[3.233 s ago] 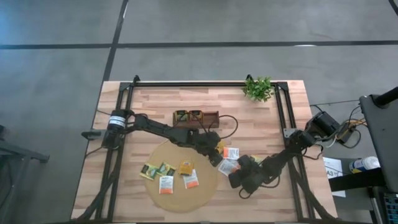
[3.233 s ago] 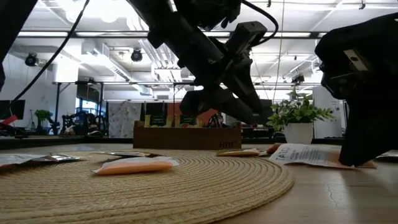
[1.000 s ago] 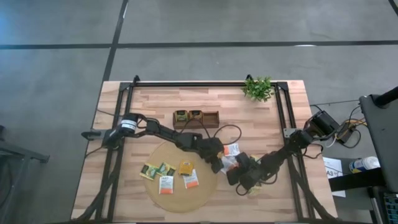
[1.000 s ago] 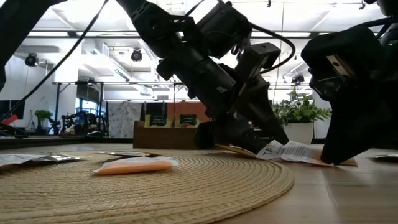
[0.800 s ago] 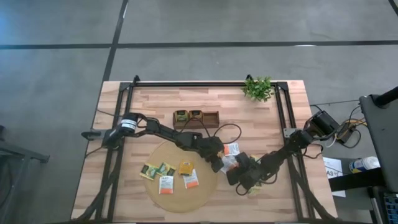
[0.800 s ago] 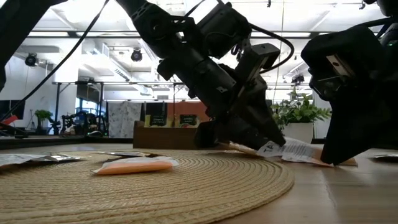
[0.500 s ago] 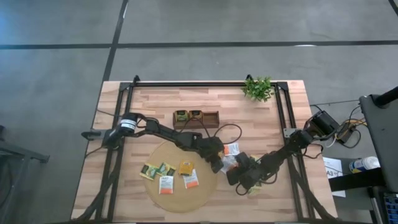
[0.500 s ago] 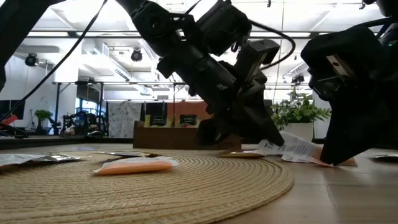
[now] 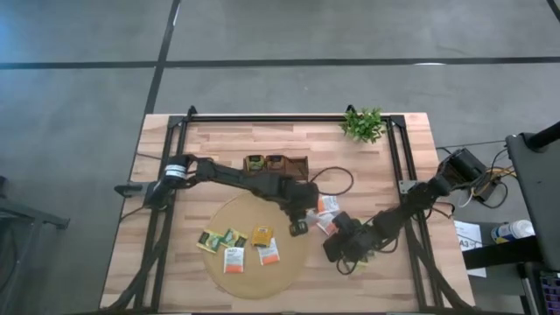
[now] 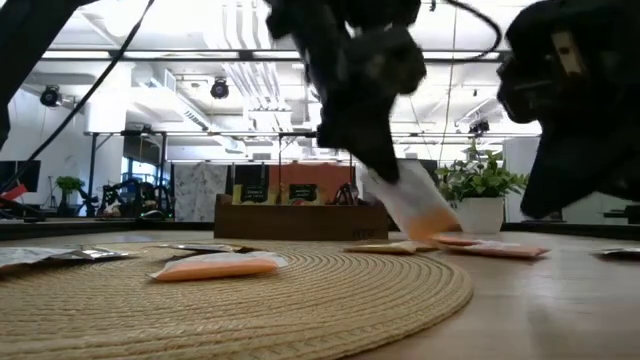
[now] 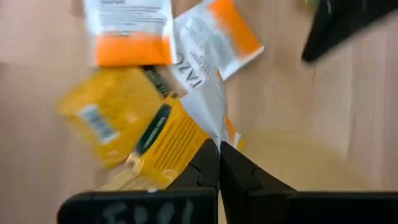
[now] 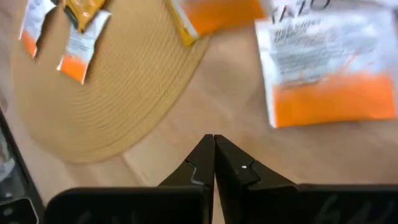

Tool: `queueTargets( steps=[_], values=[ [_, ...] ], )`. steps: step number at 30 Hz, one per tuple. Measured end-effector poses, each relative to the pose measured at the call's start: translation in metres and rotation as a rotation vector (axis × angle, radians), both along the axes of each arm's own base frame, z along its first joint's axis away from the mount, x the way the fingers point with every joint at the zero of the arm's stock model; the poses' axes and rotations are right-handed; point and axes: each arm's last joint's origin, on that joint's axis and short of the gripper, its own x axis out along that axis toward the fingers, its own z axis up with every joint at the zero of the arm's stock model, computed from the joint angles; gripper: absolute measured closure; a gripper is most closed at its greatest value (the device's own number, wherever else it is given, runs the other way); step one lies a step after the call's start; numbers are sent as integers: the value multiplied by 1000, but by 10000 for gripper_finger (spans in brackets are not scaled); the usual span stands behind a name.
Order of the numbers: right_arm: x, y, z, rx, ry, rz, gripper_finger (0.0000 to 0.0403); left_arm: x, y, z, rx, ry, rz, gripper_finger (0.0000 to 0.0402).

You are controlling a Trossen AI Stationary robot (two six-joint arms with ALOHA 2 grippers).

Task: Pick & Place Tea
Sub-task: Put the orange tea bag into the right section of the wooden organizer

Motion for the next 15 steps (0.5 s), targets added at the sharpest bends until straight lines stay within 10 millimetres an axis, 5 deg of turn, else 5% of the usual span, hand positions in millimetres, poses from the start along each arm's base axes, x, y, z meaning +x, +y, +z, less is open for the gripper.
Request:
queueTargets(
  steps=[10,15],
  values=[
    [-16,-14,29,-87,-32,-22,394,-18,51,92,367,86,-164,401],
    [-19,-16,31,-106,-34,-33,394,-21,92,107,525,87,-182,401]
  ],
)
